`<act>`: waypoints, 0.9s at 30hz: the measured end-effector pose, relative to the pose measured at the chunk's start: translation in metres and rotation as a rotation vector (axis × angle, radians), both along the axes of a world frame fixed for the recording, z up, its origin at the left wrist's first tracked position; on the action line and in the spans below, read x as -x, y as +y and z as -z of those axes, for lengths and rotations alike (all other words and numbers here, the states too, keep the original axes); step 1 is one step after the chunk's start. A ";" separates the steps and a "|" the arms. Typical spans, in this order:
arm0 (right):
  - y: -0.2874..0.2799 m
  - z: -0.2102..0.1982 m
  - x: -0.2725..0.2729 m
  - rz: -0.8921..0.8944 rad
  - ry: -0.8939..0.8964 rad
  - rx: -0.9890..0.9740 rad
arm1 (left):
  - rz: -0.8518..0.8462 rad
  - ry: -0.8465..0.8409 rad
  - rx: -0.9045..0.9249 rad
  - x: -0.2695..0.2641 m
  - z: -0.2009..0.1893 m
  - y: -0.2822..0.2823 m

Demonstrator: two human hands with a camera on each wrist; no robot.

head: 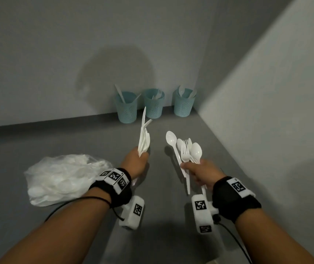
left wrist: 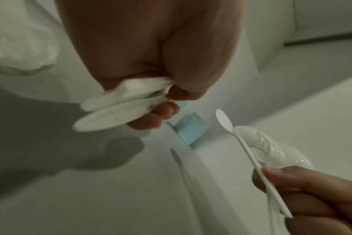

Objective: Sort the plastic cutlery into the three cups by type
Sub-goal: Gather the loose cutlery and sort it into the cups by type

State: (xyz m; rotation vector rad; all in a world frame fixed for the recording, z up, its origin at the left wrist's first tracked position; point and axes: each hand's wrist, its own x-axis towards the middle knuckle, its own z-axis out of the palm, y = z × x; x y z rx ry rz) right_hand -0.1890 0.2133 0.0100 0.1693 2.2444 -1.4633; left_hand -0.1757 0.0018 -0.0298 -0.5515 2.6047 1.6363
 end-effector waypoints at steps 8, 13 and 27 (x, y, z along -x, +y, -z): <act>-0.031 -0.047 0.017 -0.126 0.016 0.364 | 0.070 0.238 -0.615 0.005 -0.066 0.019; -0.041 -0.059 0.023 -0.147 0.059 0.397 | 0.070 0.294 -0.639 0.011 -0.085 0.021; -0.049 -0.055 0.040 -0.170 0.081 0.360 | 0.061 0.203 -0.638 0.017 -0.068 0.003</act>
